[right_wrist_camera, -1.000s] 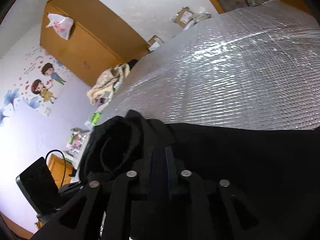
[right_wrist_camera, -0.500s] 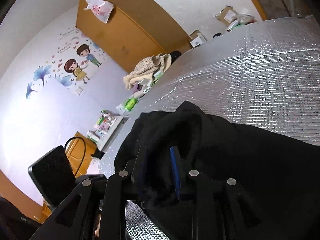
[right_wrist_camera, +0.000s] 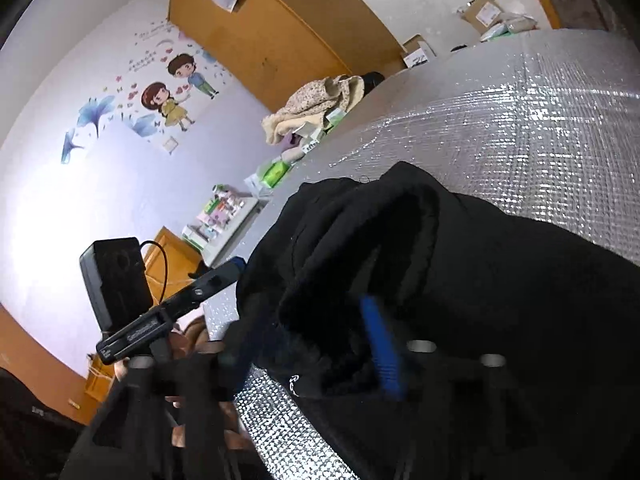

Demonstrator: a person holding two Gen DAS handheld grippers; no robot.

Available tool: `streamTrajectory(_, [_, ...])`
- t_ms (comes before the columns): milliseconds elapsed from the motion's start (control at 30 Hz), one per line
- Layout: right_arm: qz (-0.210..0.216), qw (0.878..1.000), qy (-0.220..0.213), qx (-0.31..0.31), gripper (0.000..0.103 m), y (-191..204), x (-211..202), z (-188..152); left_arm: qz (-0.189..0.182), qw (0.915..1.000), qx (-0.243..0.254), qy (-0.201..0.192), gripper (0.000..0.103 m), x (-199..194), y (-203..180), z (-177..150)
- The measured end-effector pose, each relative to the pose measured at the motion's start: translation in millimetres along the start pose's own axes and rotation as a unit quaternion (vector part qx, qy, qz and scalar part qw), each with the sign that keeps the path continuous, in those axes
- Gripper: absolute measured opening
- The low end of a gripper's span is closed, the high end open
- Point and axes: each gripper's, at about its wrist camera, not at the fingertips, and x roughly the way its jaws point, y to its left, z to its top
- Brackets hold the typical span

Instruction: Fold clothes

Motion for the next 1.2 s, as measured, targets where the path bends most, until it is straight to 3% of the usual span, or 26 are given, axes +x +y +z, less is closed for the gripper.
streamTrajectory(133, [-0.007, 0.999, -0.005, -0.032, 0.061, 16, 3, 0, 0.005, 0.9999, -0.004, 0.01, 0.022, 5, 1, -10])
streamTrajectory(267, [-0.076, 0.996, 0.024, -0.029, 0.061, 9, 27, 2, 0.007, 0.9999, -0.006, 0.014, 0.022, 9, 1, -13])
streamTrajectory(300, [-0.083, 0.996, 0.03, -0.013, 0.056, 1, 31, 2, 0.007, 0.9999, -0.006, 0.013, 0.022, 9, 2, -13])
streamTrajectory(333, [-0.081, 0.996, 0.031, 0.006, 0.029, -6, 33, 2, 0.008, 0.9999, -0.007, 0.013, 0.022, 8, 3, -13])
streamTrajectory(367, [-0.079, 0.996, 0.029, 0.024, 0.017, -13, 32, 2, 0.008, 0.9998, -0.009, 0.013, 0.022, 7, 4, -14])
streamTrajectory(500, [-0.056, 0.997, 0.024, 0.048, 0.013, -25, 23, -4, 0.009, 0.9997, -0.017, 0.018, 0.022, 9, 11, -17])
streamTrajectory(667, [-0.034, 0.995, 0.031, 0.087, 0.013, -39, 18, -10, 0.01, 0.9996, -0.017, 0.022, 0.022, 13, 13, -19])
streamTrajectory(767, [-0.047, 0.996, 0.022, 0.072, 0.028, -31, 15, -4, 0.012, 0.9996, -0.014, 0.02, 0.022, 13, 14, -18])
streamTrajectory(833, [-0.052, 0.997, 0.009, 0.053, 0.046, -24, 12, 4, 0.011, 0.9997, -0.014, 0.018, 0.022, 12, 14, -17])
streamTrajectory(900, [-0.045, 0.998, 0.007, 0.043, 0.052, -20, 17, 12, 0.011, 0.9997, -0.015, 0.018, 0.022, 11, 15, -17])
streamTrajectory(1000, [-0.054, 0.997, 0.041, 0.045, 0.053, -25, 37, 17, 0.012, 0.9996, -0.017, 0.018, 0.022, 11, 16, -17])
streamTrajectory(1067, [-0.04, 0.997, 0.039, 0.055, 0.052, -30, 43, 19, 0.013, 0.9996, -0.018, 0.018, 0.022, 11, 17, -18])
streamTrajectory(1100, [-0.039, 0.997, 0.041, 0.056, 0.051, -31, 43, 20, 0.013, 0.9996, -0.019, 0.018, 0.022, 11, 17, -18])
streamTrajectory(1167, [-0.043, 0.996, 0.046, 0.055, 0.03, -31, 44, 21, 0.013, 0.9995, -0.019, 0.019, 0.022, 11, 18, -19])
streamTrajectory(1200, [-0.04, 0.997, 0.047, 0.057, 0.015, -32, 43, 21, 0.013, 0.9995, -0.019, 0.019, 0.022, 11, 18, -19])
